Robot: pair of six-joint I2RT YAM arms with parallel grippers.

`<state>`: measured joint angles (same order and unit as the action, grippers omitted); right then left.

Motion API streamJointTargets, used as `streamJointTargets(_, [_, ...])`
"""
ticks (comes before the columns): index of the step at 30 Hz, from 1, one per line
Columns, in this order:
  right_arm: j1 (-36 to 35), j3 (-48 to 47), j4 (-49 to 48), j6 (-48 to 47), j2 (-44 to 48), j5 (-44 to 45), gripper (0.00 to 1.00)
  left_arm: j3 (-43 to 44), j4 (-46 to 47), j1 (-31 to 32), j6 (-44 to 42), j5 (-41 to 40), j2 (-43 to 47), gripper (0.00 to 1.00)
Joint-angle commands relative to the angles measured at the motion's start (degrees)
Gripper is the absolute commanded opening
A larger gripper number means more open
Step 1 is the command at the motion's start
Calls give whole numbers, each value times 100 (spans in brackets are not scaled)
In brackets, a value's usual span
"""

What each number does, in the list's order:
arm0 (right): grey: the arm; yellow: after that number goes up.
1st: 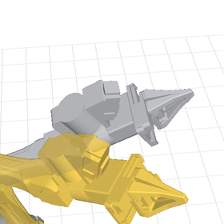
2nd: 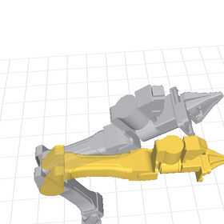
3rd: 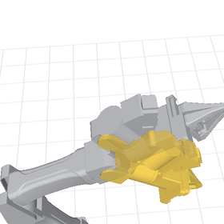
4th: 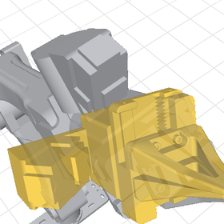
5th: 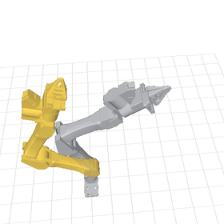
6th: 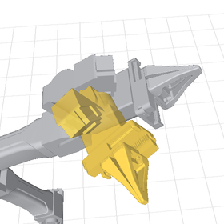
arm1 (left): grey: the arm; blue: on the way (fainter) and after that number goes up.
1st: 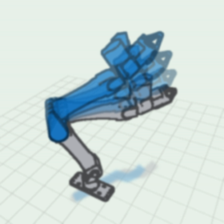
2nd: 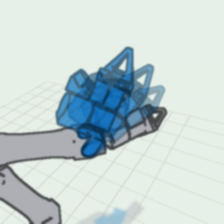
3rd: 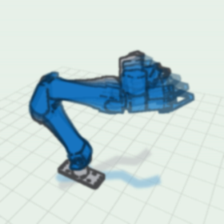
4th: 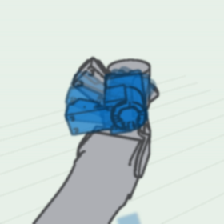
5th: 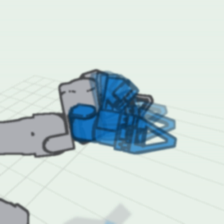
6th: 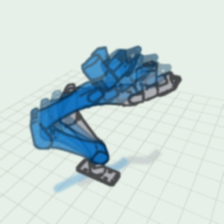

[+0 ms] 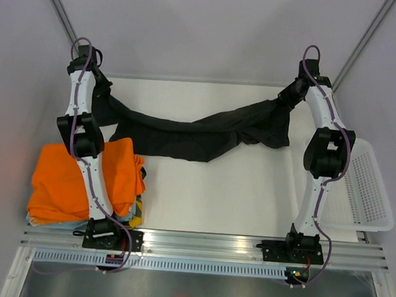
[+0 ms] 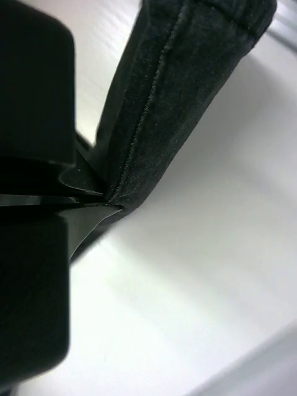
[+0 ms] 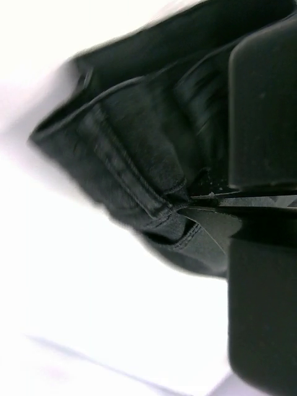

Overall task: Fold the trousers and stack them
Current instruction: Flatten the trousers out

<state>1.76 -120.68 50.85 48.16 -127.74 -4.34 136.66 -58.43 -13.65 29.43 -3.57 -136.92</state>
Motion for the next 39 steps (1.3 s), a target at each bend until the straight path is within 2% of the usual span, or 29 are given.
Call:
streamJointTargets(1, [88, -245, -1918, -281, 13, -681, 0, 54, 1516, 310, 809, 331, 210, 2])
streamJointTargets(2, [88, -245, -2608, -246, -74, -848, 0, 1, 1998, 328, 897, 296, 210, 2])
streamJointTargets(5, [88, -412, -3596, -53, -653, -1341, 0, -218, 2807, 407, 1319, 156, 157, 2])
streamJointTargets(8, [114, -719, -4073, 219, -1250, -1394, 2, -237, 3188, 381, 1723, -3, -35, 2])
streamJointTargets(11, [202, -1448, -3978, 527, -1901, -1420, 2, -236, 3365, 363, 2311, -143, -220, 2])
streamJointTargets(14, [272, -1459, -4397, 852, -2122, -1395, 16, -236, 3487, 363, 2760, -231, -378, 2])
streamJointTargets(16, [325, -1414, -4522, 975, -2184, -1359, 20, -219, 3523, 346, 2971, -432, -423, 2])
streamJointTargets(20, [465, -1440, -4663, 880, -2194, -1236, 37, -236, 3532, 249, 3332, -794, -440, 2])
streamJointTargets(21, [492, -1467, -4663, 801, -2176, -1253, 49, -236, 3558, 223, 3489, -785, -458, 2])
streamJointTargets(23, [553, -1502, -4646, 617, -2106, -1350, 65, -228, 3812, 187, 3543, -523, -484, 2])
streamJointTargets(24, [562, -1537, -4611, 337, -2053, -1437, 76, -228, 3926, 196, 3465, -417, -484, 2])
streamJointTargets(26, [589, -1537, -4410, -50, -1835, -1587, 87, -228, 4033, 205, 3351, -136, -415, 2])
streamJointTargets(27, [580, -1485, -4295, -583, -1737, -1605, 92, -219, 4007, 214, 3306, -74, -371, 2])
streamJointTargets(30, [589, -1100, -3864, -1621, -1342, -1527, 94, -245, 3691, 214, 3148, -73, -134, 2])
streamJointTargets(33, [589, -835, -3311, -2212, -1157, -1254, 94, -245, 3419, 214, 2911, -100, 69, 2])
streamJointTargets(39, [536, -677, -2045, -2680, -1227, -982, 89, 27, 2540, 214, 2700, -143, 245, 2])
